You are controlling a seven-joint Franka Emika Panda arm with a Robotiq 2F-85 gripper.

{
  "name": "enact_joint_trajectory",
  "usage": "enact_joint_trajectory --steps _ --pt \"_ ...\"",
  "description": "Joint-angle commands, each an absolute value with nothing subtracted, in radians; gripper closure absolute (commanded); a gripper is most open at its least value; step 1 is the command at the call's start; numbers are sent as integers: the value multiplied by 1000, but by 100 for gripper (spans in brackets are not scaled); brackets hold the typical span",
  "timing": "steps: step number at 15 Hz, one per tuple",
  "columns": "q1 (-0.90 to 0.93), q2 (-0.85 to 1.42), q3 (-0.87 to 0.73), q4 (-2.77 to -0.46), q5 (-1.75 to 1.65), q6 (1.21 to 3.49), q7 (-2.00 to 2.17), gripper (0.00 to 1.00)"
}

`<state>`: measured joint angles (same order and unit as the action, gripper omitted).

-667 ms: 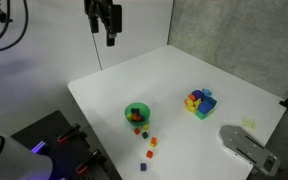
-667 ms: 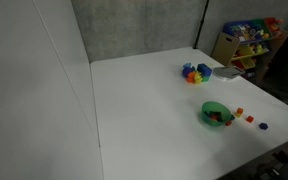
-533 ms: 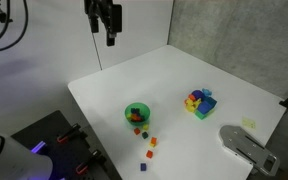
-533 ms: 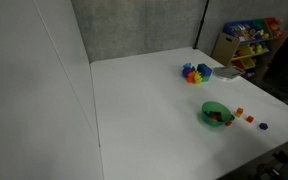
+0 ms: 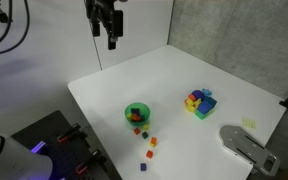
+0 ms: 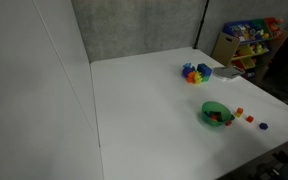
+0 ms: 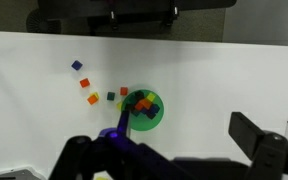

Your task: Remove one purple block and one brown block from the bowl and put them on the table

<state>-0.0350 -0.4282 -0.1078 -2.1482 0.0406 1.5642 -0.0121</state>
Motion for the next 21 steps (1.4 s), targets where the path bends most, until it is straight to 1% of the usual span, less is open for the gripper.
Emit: enact_joint_trajectory --steps 1,6,11,16,21 --pt "-47 -394 -95 -2191 29 1649 -32 0" --pt "-44 -305 -90 -2233 14 1801 -49 0" --pt "-33 -198 -83 -2247 -52 1934 -180 0" --pt "-24 -120 -75 -2238 -139 2001 -375 0" --pt "-28 -113 -68 -2249 -137 1998 -359 0"
